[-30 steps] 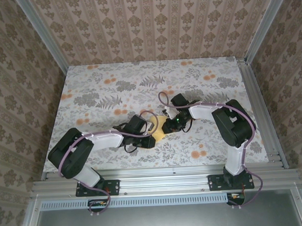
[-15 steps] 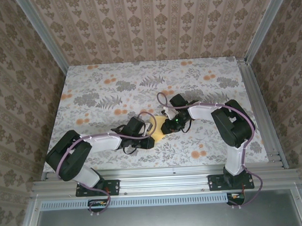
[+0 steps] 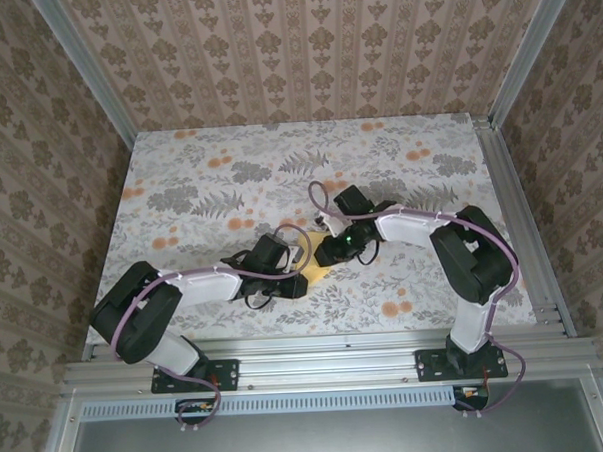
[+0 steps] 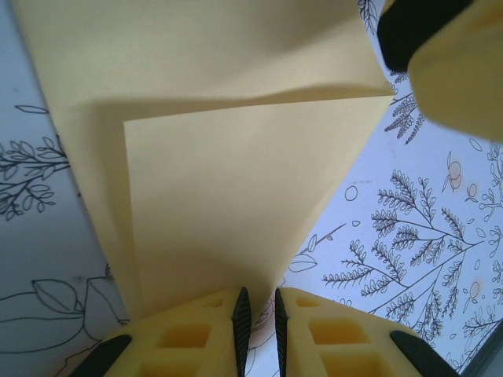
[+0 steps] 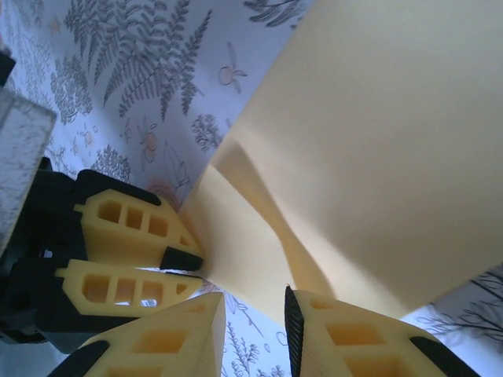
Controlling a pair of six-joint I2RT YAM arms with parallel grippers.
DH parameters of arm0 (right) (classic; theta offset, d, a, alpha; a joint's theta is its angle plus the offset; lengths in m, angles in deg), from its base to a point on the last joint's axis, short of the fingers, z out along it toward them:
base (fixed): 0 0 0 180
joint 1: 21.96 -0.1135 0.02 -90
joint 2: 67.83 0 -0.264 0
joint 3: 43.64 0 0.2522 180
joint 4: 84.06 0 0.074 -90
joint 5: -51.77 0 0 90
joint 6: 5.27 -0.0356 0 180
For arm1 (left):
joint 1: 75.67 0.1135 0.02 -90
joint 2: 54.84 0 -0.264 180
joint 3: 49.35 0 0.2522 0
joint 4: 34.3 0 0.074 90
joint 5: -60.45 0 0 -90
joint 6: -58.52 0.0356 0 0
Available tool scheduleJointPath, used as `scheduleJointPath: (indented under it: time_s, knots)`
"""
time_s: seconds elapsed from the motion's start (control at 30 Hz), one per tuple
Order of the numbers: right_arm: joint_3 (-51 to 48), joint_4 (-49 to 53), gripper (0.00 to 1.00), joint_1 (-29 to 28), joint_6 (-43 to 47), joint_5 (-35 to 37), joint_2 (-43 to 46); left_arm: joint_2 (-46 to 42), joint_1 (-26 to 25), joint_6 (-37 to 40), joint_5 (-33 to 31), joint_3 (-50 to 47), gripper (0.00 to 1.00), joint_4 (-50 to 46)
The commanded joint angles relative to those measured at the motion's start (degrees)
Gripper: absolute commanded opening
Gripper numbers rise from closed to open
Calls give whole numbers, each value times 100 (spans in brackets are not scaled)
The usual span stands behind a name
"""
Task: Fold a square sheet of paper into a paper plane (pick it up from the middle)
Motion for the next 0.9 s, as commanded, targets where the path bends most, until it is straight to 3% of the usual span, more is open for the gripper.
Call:
scheduleJointPath:
  time_s: [0.0,0.53,0.73,0.87]
  knots:
    - [62,101,30,-106,170,96,-144,68,49,12,-232,-189,21,-627]
    - [148,144,31,-247,565,912,-331,95,55,99,-180,-139,21,-722]
    - [218,120,32,-255,576,641,-478,98,63,136,-171,-119,21,-729]
    - [251,148,30,-255,644,90,-522,110,96,153,-175,-102,21,-741]
